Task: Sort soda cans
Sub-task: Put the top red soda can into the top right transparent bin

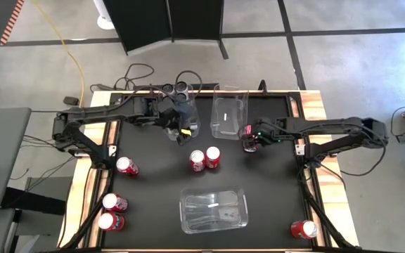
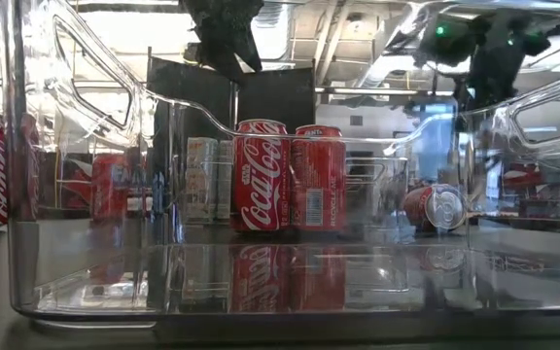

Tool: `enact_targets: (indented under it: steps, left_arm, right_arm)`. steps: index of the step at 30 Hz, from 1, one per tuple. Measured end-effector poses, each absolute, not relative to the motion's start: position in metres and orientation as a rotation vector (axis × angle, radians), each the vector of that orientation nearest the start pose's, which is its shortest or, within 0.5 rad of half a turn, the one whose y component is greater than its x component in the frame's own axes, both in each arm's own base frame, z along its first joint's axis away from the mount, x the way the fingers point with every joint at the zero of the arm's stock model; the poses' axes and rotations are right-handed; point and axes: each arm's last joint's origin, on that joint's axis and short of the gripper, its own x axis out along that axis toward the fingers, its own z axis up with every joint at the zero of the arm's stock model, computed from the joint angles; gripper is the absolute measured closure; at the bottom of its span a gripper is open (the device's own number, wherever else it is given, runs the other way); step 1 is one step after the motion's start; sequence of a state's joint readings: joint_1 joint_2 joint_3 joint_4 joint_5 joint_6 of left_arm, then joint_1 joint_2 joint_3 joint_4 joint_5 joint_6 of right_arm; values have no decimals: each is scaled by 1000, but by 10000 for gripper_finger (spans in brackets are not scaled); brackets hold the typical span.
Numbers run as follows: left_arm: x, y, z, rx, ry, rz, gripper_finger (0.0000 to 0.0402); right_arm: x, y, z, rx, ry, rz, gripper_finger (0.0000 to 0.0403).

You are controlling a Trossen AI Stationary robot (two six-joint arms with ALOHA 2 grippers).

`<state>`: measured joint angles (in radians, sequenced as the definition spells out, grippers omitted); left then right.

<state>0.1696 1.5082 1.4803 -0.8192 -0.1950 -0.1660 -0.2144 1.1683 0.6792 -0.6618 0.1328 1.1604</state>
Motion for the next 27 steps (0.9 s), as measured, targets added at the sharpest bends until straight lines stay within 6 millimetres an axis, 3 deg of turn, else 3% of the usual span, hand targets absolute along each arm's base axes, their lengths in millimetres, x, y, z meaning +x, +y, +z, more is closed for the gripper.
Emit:
enact_targets:
  steps: [7, 14, 20, 27]
  left_arm:
    - [308, 59, 348, -102, 828, 394, 84]
    - [309, 59, 349, -65, 825, 388, 84]
    - [309, 59, 349, -61, 828, 389, 84]
    - [309, 59, 349, -62, 826, 391, 84]
  right_arm:
    - [201, -53, 184, 1057, 745, -891, 48]
    - [207, -64, 170, 1034, 777, -925, 48]
    - [216, -65, 170, 1036, 712, -891, 49]
    - [206, -73, 166, 1011, 737, -1025, 49]
